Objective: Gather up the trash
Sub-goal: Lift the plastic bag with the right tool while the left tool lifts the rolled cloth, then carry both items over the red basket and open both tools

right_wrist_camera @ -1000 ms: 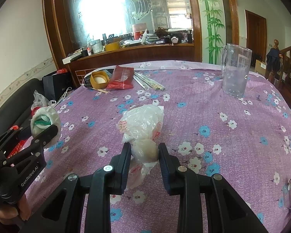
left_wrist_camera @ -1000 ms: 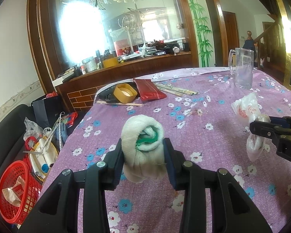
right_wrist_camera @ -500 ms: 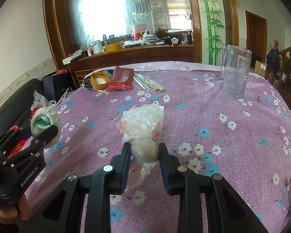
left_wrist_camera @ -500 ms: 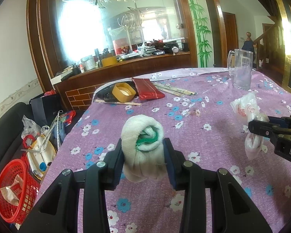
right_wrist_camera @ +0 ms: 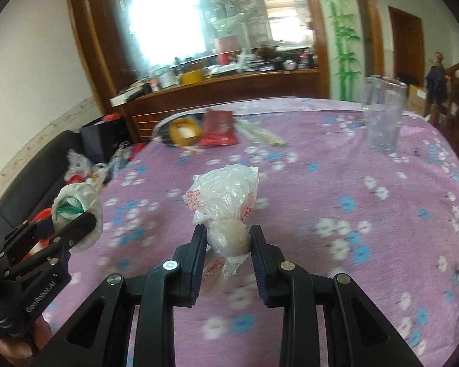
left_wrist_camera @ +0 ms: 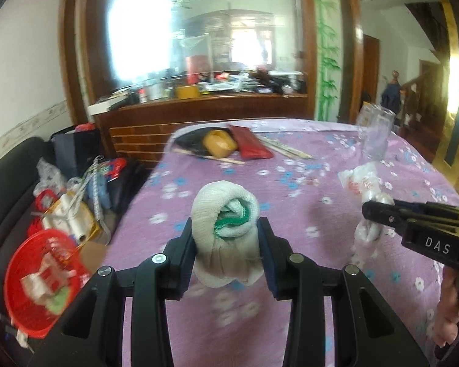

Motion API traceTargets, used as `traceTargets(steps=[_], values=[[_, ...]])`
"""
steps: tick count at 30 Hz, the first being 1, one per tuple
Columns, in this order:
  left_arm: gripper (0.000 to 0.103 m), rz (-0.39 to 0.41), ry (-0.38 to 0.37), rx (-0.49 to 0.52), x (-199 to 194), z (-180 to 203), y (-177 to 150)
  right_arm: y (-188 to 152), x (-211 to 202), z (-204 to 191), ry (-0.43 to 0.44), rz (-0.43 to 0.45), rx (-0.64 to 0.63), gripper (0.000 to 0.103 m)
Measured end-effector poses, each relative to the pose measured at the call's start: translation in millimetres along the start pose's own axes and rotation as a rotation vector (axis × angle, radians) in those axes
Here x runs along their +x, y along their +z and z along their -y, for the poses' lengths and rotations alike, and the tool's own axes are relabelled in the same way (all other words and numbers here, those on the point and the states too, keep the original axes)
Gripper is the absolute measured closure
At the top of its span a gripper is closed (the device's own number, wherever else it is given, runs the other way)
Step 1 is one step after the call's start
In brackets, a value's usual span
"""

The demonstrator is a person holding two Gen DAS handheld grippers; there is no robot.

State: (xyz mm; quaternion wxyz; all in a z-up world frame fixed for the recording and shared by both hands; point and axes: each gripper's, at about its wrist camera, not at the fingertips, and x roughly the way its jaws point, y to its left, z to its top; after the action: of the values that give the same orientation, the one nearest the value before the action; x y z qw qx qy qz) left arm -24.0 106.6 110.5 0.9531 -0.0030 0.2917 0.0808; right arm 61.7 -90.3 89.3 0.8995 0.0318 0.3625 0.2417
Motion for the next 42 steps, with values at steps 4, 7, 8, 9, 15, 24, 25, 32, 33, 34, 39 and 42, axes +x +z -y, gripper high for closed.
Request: traceTargets(steps=[4,7,8,9,15,24,25,32,33,34,39,42], values=[[0.066,-0.005,0.037,-0.068,-23.9,-57.3,-9.7,0.1,5.8,-48.5,0.090,-0.028,-0.036,0.071],[0.066,-0.004,0.093,-0.118,-39.4,-105.3,-22.3,1.0,15.2,-93.6,0.181,-0.057,-0.065,0.071],[0.066,-0.007,0.105,-0.132,-41.8,-116.7,-25.6,1.7,19.2,-109.4,0.206,-0.065,-0.080,0.071],[0.066,-0.012,0.124,-0.151,-44.5,-133.3,-30.6,1.7,23.5,-125.2,0.226,-0.073,-0.097,0.071],[0.066,-0.051,0.219,-0.295,-45.5,-226.3,-58.8,0.4,56.6,-217.9,0.344,-0.137,-0.175,0.071],[0.064,-0.076,0.221,-0.388,-25.9,-288.6,-75.5,-4.0,100.4,-326.3,0.411,-0.194,-0.264,0.070],[0.056,-0.083,0.216,-0.395,-24.5,-290.3,-77.7,-5.3,108.2,-337.1,0.409,-0.203,-0.273,0.070],[0.037,-0.050,0.214,-0.393,-36.7,-288.0,-83.8,-2.0,117.8,-340.6,0.414,-0.196,-0.247,0.052],[0.036,-0.039,0.218,-0.398,-41.3,-285.7,-84.0,-0.6,112.6,-335.7,0.406,-0.184,-0.241,0.052],[0.032,-0.021,0.223,-0.401,-49.2,-280.5,-84.1,-0.2,105.7,-330.0,0.398,-0.167,-0.232,0.052],[0.008,0.055,0.295,-0.342,-80.0,-245.8,-88.4,-11.1,58.2,-297.3,0.294,-0.068,-0.237,0.022],[0.003,0.069,0.319,-0.286,-92.3,-215.3,-93.8,-24.2,35.3,-278.1,0.193,-0.021,-0.264,0.017]])
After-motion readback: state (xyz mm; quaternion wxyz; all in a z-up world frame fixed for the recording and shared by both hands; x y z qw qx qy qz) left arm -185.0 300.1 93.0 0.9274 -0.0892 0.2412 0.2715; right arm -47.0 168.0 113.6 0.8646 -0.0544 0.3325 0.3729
